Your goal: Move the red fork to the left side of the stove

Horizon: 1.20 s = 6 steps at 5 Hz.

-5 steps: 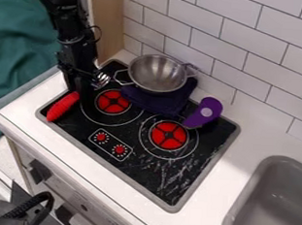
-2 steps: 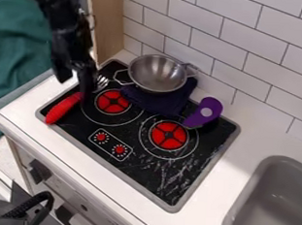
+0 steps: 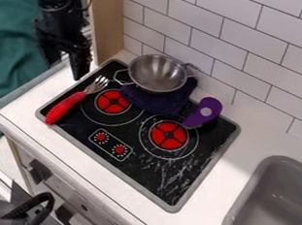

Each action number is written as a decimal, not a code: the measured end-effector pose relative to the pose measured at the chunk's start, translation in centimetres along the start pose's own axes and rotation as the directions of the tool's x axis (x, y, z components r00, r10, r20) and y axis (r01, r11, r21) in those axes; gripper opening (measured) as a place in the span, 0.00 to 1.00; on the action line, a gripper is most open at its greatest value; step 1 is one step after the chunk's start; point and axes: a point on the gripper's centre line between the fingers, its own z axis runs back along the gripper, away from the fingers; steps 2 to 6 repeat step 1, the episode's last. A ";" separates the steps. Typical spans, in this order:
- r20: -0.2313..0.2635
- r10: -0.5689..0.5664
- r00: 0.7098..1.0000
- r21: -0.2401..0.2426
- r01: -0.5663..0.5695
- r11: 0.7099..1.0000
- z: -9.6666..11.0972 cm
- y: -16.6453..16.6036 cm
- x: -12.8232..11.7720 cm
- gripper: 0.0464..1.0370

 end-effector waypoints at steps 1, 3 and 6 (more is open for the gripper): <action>0.004 -0.001 1.000 -0.013 0.001 1.000 -0.1 -0.3 0.1 0.97; 0.004 -0.001 1.000 -0.013 0.001 1.000 -0.1 -0.3 0.1 0.97; 0.004 -0.001 1.000 -0.013 0.001 1.000 -0.1 -0.3 0.1 0.97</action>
